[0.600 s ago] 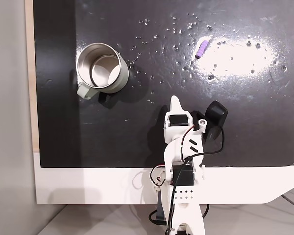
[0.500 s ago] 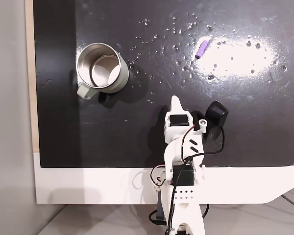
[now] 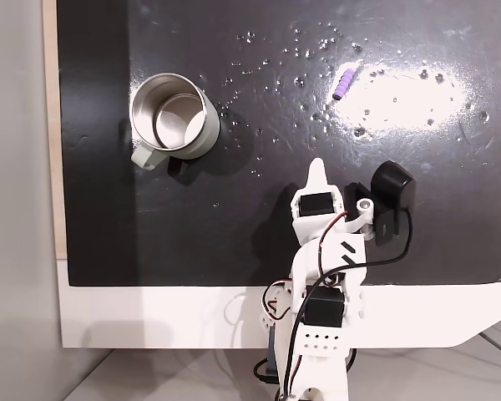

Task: Grasp a pengrip and put it in the cup.

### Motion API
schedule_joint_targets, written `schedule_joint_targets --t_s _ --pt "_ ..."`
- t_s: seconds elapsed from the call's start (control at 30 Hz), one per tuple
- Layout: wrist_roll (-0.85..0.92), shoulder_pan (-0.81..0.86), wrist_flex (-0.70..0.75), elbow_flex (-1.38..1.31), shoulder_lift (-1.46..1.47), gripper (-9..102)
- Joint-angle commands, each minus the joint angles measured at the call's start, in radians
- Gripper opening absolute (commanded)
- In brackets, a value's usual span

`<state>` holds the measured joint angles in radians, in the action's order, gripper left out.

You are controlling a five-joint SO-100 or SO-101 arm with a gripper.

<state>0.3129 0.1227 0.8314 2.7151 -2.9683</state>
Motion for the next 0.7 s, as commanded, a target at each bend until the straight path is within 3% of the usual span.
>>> schedule_joint_targets --t_s 0.0,0.67 --pt "0.035 0.025 0.003 -0.221 0.202 0" --pt "0.479 0.114 0.239 -1.180 1.201 1"
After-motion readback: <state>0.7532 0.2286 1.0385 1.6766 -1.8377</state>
